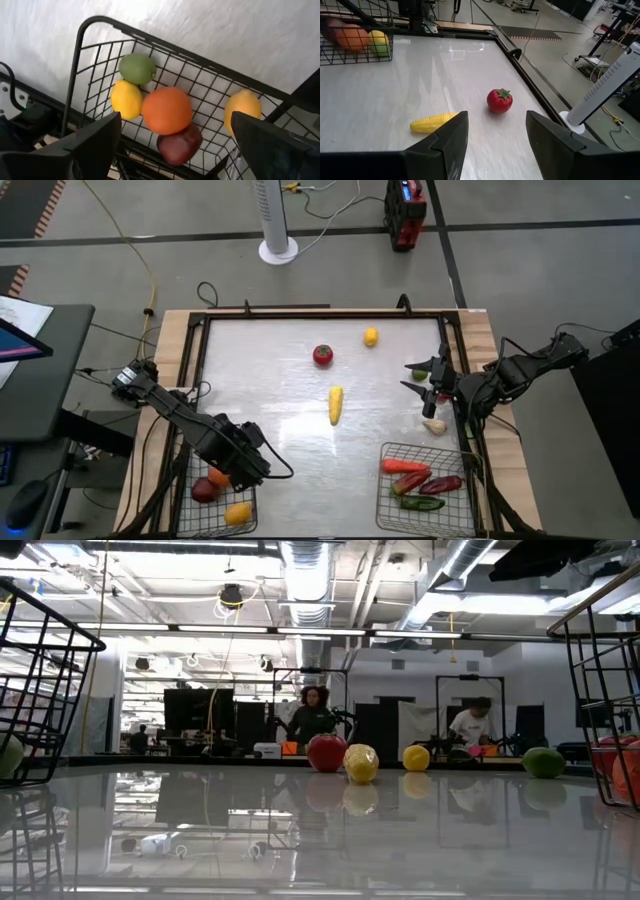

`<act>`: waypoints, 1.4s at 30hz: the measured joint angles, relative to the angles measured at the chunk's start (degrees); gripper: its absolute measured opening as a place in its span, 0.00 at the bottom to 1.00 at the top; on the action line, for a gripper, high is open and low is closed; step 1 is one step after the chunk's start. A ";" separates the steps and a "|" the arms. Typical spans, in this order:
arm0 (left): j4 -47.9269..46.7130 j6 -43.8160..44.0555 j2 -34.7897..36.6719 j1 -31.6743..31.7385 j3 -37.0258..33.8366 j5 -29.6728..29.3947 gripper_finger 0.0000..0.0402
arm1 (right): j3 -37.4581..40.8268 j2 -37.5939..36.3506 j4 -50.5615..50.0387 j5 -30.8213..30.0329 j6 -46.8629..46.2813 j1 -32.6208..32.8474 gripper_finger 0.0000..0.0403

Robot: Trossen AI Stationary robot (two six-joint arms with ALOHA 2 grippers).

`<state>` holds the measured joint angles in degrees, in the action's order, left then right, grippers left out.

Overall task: Sort produce into baskets
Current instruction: Put the corn into the gold wire basket

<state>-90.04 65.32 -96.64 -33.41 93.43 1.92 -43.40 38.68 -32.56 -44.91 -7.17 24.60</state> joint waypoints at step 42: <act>56.84 -42.28 -24.65 34.37 0.00 -27.80 0.89 | 0.00 3.16 4.31 4.20 4.70 -8.20 0.56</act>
<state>-33.20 23.05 -121.29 0.96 93.43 -25.88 -43.40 41.84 -28.25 -40.71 -2.47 16.40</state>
